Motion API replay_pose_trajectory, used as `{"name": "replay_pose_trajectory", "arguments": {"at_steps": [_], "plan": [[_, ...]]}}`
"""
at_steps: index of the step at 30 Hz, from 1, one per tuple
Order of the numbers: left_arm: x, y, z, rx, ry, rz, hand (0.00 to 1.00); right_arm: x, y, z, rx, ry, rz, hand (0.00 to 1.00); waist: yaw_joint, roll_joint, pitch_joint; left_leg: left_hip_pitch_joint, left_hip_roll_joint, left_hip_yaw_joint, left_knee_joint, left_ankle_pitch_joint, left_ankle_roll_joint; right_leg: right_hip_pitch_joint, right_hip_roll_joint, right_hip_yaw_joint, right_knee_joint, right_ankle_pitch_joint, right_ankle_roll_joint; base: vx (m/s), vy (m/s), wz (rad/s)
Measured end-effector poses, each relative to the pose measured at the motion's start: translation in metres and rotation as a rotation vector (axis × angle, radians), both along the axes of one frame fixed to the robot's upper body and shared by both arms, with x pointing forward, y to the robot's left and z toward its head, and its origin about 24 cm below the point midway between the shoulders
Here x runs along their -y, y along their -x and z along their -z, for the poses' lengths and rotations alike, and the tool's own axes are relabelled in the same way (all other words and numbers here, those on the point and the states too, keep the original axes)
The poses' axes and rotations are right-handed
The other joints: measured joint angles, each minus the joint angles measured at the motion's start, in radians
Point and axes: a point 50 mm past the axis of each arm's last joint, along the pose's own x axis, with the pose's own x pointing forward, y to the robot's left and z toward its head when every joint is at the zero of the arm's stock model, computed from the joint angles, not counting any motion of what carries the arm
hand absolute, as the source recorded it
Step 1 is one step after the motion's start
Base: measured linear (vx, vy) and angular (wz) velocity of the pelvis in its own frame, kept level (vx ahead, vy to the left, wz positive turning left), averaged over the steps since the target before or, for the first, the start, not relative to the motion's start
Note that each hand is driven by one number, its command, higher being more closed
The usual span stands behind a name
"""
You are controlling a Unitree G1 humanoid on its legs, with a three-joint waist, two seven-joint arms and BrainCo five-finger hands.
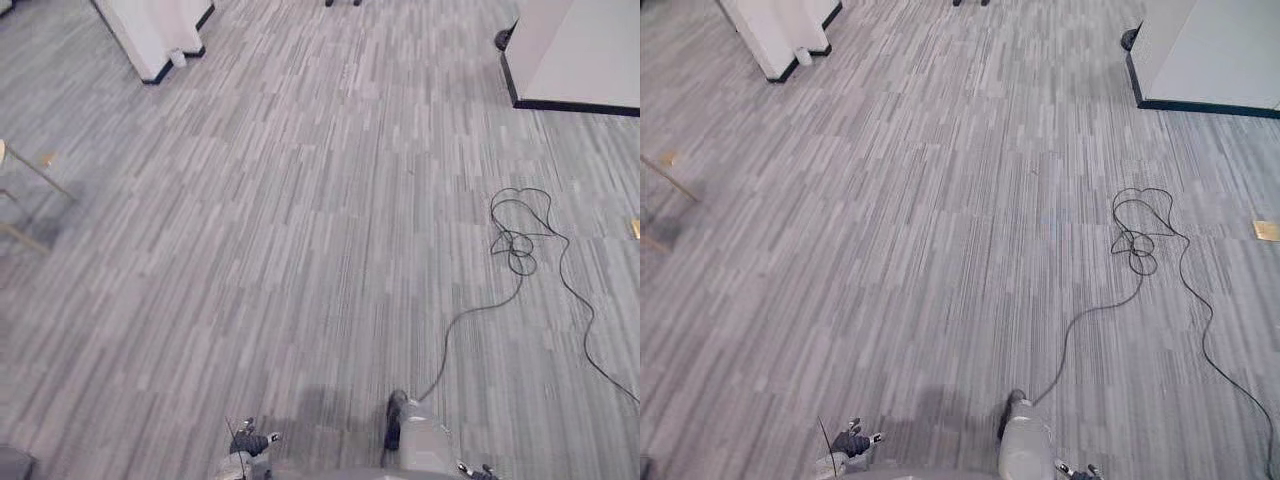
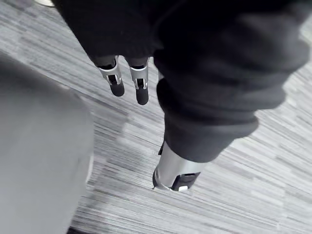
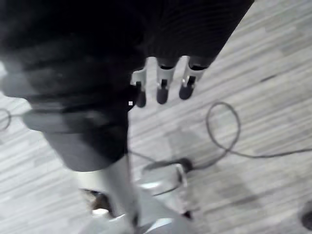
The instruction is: Organize washtable
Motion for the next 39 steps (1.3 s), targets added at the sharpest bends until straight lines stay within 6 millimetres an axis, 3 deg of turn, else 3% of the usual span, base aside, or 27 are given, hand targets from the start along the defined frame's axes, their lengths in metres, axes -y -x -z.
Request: {"name": "replay_pose_trajectory", "arguments": {"at_steps": [2,5,7,8,9,10,12,14,17,19,20,21,22,23,25,26,27,29,30,31,32,33,34,35,36,37,39], "plan": [[-0.008,-0.006,-0.004,0.041,-0.002,-0.037,0.00,-0.011,-0.008,0.001,0.020,-0.024,-0.016,0.00,0.017,-0.032,0.015,-0.078,0.011,0.078,0.146,-0.110,0.045,0.220,0.020,0.027,-0.153,0.000,0.000,0.72,-0.168,-0.42],[-0.013,-0.016,-0.011,0.106,-0.009,-0.064,0.00,-0.013,-0.027,-0.001,0.062,-0.027,-0.037,0.00,0.044,-0.046,0.018,-0.286,-0.010,0.113,0.043,-0.172,0.058,0.370,0.012,0.062,-0.270,-0.005,0.007,0.56,0.013,-0.31],[-0.016,-0.023,-0.016,0.143,-0.012,-0.077,0.00,-0.017,-0.036,-0.002,0.088,-0.032,-0.041,0.00,0.070,-0.067,0.024,-0.344,-0.064,0.085,-0.258,-0.153,0.041,0.424,-0.028,0.070,-0.295,-0.038,0.058,0.50,0.195,-0.70],[-0.015,-0.023,-0.017,0.151,-0.010,-0.074,0.00,-0.017,-0.039,-0.004,0.103,-0.027,-0.044,0.00,0.073,-0.066,0.023,-0.345,-0.096,0.025,-0.523,-0.091,0.012,0.465,-0.049,0.072,-0.319,-0.080,0.096,0.48,0.277,-0.67],[-0.014,-0.021,-0.016,0.150,-0.008,-0.074,0.00,-0.016,-0.042,-0.005,0.115,-0.021,-0.052,0.00,0.069,-0.057,0.023,-0.348,-0.094,-0.009,-0.607,-0.020,0.004,0.492,-0.051,0.078,-0.332,-0.105,0.102,0.49,0.359,-0.54],[-0.013,-0.023,-0.017,0.158,-0.010,-0.072,0.00,-0.022,-0.042,-0.004,0.109,-0.029,-0.067,0.00,0.072,-0.057,0.015,-0.352,-0.103,-0.018,-0.556,0.094,0.021,0.524,-0.058,0.097,-0.342,-0.149,0.103,0.50,0.336,-0.25],[-0.018,-0.031,-0.023,0.191,-0.041,-0.069,0.00,-0.038,-0.048,-0.002,0.120,-0.068,-0.110,0.00,0.072,-0.091,0.000,-0.428,-0.090,-0.014,-0.413,-0.008,0.053,0.485,-0.050,0.124,-0.282,-0.145,0.097,0.54,0.272,-0.26],[-0.024,-0.032,-0.024,0.197,-0.056,-0.075,0.00,-0.047,-0.054,-0.002,0.124,-0.080,-0.139,0.00,0.093,-0.108,-0.003,-0.429,-0.094,-0.004,-0.336,-0.063,0.084,0.464,-0.078,0.178,-0.237,-0.092,0.136,0.51,0.315,-0.40],[-0.029,-0.019,-0.021,0.162,-0.068,-0.080,0.00,-0.055,-0.044,0.002,0.082,-0.100,-0.209,0.00,0.093,-0.156,-0.041,-0.295,-0.172,0.053,-0.332,-0.159,0.135,0.369,-0.170,0.260,0.095,-0.007,0.174,0.54,0.356,-0.18],[-0.029,-0.013,-0.017,0.134,-0.070,-0.070,0.00,-0.055,-0.045,0.001,0.092,-0.099,-0.213,0.00,0.081,-0.167,-0.052,-0.207,-0.219,0.071,-0.370,-0.219,0.151,0.264,-0.237,0.234,0.341,0.187,0.148,0.54,0.279,0.05],[-0.030,-0.007,-0.014,0.103,-0.071,-0.059,0.00,-0.055,-0.046,0.001,0.099,-0.098,-0.211,0.00,0.067,-0.162,-0.049,-0.114,-0.261,0.075,-0.440,-0.253,0.173,0.172,-0.266,0.228,0.552,0.201,0.145,0.51,0.201,0.02],[-0.031,-0.006,-0.014,0.094,-0.069,-0.061,0.00,-0.054,-0.047,0.000,0.109,-0.088,-0.214,0.00,0.066,-0.163,-0.048,-0.072,-0.275,0.073,-0.473,-0.259,0.178,0.126,-0.261,0.218,0.641,0.128,0.131,0.63,0.226,-0.05],[-0.028,-0.003,-0.011,0.072,-0.066,-0.048,0.00,-0.048,-0.051,-0.003,0.131,-0.064,-0.215,0.00,0.064,-0.150,-0.045,0.024,-0.287,0.073,-0.553,-0.260,0.179,0.048,-0.228,0.174,0.750,-0.014,0.093,0.42,0.151,-0.06],[-0.024,-0.001,-0.009,0.061,-0.059,-0.031,0.00,-0.045,-0.054,-0.005,0.146,-0.051,-0.214,0.00,0.056,-0.135,-0.043,0.071,-0.287,0.071,-0.596,-0.260,0.179,0.013,-0.203,0.131,0.767,-0.072,0.090,0.54,0.193,0.03],[-0.015,0.000,-0.006,0.035,-0.044,0.023,0.00,-0.034,-0.066,-0.013,0.221,-0.009,-0.181,0.00,0.022,-0.095,-0.032,0.196,-0.285,0.064,-0.695,-0.251,0.167,-0.129,-0.148,-0.024,0.685,-0.179,0.068,0.64,0.177,0.40],[-0.009,-0.004,-0.005,0.030,-0.041,0.066,0.00,-0.030,-0.070,-0.016,0.244,0.007,-0.180,0.00,0.003,-0.079,-0.022,0.244,-0.283,0.042,-0.726,-0.250,0.167,-0.181,-0.118,-0.091,0.488,-0.179,0.050,0.61,0.098,0.69],[-0.007,-0.005,-0.005,0.030,-0.043,0.080,0.00,-0.028,-0.068,-0.016,0.244,0.006,-0.159,0.00,-0.002,-0.077,-0.020,0.258,-0.284,0.031,-0.734,-0.250,0.167,-0.203,-0.108,-0.110,0.374,-0.166,0.047,0.65,0.018,1.02],[-0.004,-0.011,-0.006,0.036,-0.049,0.105,0.00,-0.022,-0.052,-0.010,0.177,-0.002,-0.109,0.00,-0.021,-0.083,-0.016,0.346,-0.293,-0.030,-0.774,-0.253,0.161,-0.228,-0.074,-0.114,-0.086,-0.006,0.072,0.73,-0.089,1.38],[-0.004,-0.011,-0.006,0.035,-0.054,0.108,0.00,-0.023,-0.041,-0.006,0.144,-0.015,-0.084,0.00,-0.021,-0.095,-0.012,0.376,-0.302,-0.046,-0.771,-0.256,0.153,-0.231,-0.082,-0.106,-0.130,0.002,0.073,0.81,-0.158,1.25],[-0.004,-0.008,-0.004,0.020,-0.048,0.091,0.00,-0.024,-0.031,-0.003,0.108,-0.028,-0.068,0.00,-0.027,-0.097,-0.006,0.415,-0.296,-0.075,-0.745,-0.264,0.138,-0.231,-0.076,-0.054,-0.081,0.109,0.030,0.83,-0.176,0.72],[0.002,0.003,0.000,-0.004,-0.013,0.017,0.00,-0.018,-0.023,-0.002,0.086,-0.027,-0.038,0.00,-0.029,-0.056,-0.012,0.402,-0.249,-0.084,-0.610,-0.232,0.089,-0.258,-0.075,-0.017,0.089,0.125,0.019,0.83,-0.189,0.48],[0.002,0.007,0.001,-0.014,-0.012,0.006,0.00,-0.015,-0.021,-0.002,0.084,-0.024,-0.028,0.00,-0.033,-0.044,-0.012,0.382,-0.230,-0.094,-0.530,-0.207,0.072,-0.258,-0.068,-0.006,0.134,0.128,0.013,0.99,-0.245,0.08],[0.006,0.013,0.003,-0.028,0.009,-0.036,0.00,-0.009,-0.020,-0.003,0.078,-0.015,-0.016,0.00,-0.033,-0.005,-0.011,0.309,-0.168,-0.094,-0.335,-0.116,0.052,-0.245,-0.036,-0.020,0.205,0.047,-0.008,0.83,-0.184,-0.18],[0.006,0.017,0.004,-0.040,0.023,-0.082,0.00,-0.004,-0.020,-0.004,0.072,-0.004,-0.019,0.00,-0.032,0.030,-0.008,0.221,-0.088,-0.076,-0.134,0.115,-0.002,-0.192,0.006,-0.030,0.213,-0.023,-0.027,0.84,-0.160,-0.29],[0.006,0.019,0.005,-0.048,0.029,-0.102,0.00,-0.003,-0.020,-0.004,0.072,-0.001,-0.022,0.00,-0.031,0.037,-0.008,0.174,-0.042,-0.051,-0.024,0.174,0.001,-0.157,0.029,-0.028,0.200,-0.049,-0.034,0.69,-0.076,-0.33],[0.004,0.017,0.004,-0.038,0.036,-0.131,0.00,-0.003,-0.019,-0.004,0.058,-0.001,-0.017,0.00,-0.020,0.038,0.003,0.072,0.052,0.009,0.218,0.086,0.075,-0.061,0.073,-0.026,0.161,-0.088,-0.041,0.81,-0.110,-0.25],[-0.007,0.007,-0.001,0.011,0.017,-0.163,0.00,-0.009,-0.019,-0.002,0.044,-0.010,-0.023,0.00,0.010,-0.003,0.024,-0.035,0.061,0.044,0.339,-0.058,0.114,0.103,0.089,-0.008,0.075,-0.121,-0.038,0.86,-0.108,-0.27]]}}
